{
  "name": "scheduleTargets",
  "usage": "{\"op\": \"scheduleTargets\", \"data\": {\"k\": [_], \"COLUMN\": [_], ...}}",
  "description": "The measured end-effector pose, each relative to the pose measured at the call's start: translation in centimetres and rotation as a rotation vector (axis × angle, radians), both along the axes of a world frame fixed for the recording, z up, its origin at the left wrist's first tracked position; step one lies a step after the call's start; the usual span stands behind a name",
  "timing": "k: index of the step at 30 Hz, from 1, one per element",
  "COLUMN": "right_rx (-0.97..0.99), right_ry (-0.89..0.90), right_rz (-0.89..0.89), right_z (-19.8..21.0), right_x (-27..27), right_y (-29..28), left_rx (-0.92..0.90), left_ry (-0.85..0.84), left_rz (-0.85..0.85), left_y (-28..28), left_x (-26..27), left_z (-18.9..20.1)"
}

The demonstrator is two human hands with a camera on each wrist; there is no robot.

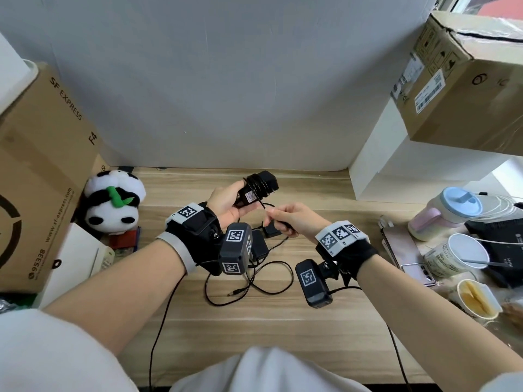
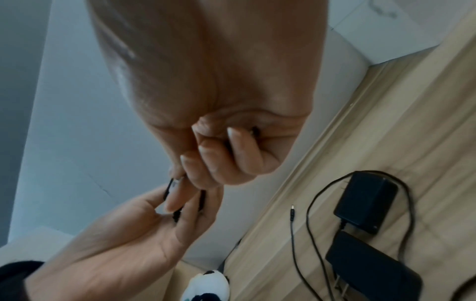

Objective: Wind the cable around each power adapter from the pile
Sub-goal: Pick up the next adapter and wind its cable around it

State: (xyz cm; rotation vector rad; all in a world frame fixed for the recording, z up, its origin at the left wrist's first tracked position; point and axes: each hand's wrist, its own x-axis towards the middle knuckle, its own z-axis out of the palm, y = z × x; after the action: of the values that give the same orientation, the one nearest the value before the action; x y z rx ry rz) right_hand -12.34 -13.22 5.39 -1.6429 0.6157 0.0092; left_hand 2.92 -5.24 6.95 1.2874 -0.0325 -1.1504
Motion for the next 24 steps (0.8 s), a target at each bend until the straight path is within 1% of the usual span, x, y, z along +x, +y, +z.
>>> {"op": "scheduleTargets", "data": {"k": [3, 7, 9, 11, 14, 16, 21, 24], "right_rx": [0.022, 0.027, 0.024, 0.059, 0.195, 0.265, 0.345, 0.377], "right_ry": [0.064, 0.111, 0.104, 0.064, -0.009, -0.053, -0.108, -0.141], "right_rz": [-0.011, -0.085, -0.142, -0.249, -0.432, -0.469, -0.478, -0.492], "right_z": [-0.5, -0.6, -0.6, -0.6, -0.3, -0.1, 0.0, 0.3], "right_x": [-0.4, -0.8, -0.8, -0.6, -0.2, 0.0, -0.2, -0.2], "right_y": [-0.2, -0.8, -1.0, -1.3, -1.7, -1.9, -1.4, -0.9], "left_rx": [-0.040, -0.067, -0.053, -0.029, 0.020, 0.029, -0.013, -0.033], "left_ry": [0.073, 0.144, 0.120, 0.079, 0.042, 0.011, -0.023, 0.021], "left_rz": [-0.067, -0.193, -0.250, -0.308, -0.386, -0.429, -0.442, -0.416], "left_y": [0.3, 0.6, 0.7, 0.8, 1.1, 1.2, 1.4, 1.4], "left_x": [-0.1, -0.2, -0.2, -0.3, -0.6, -0.7, -0.8, -1.1], "left_z": [0.0, 0.3, 0.5, 0.6, 0.7, 0.8, 0.7, 0.8]}}
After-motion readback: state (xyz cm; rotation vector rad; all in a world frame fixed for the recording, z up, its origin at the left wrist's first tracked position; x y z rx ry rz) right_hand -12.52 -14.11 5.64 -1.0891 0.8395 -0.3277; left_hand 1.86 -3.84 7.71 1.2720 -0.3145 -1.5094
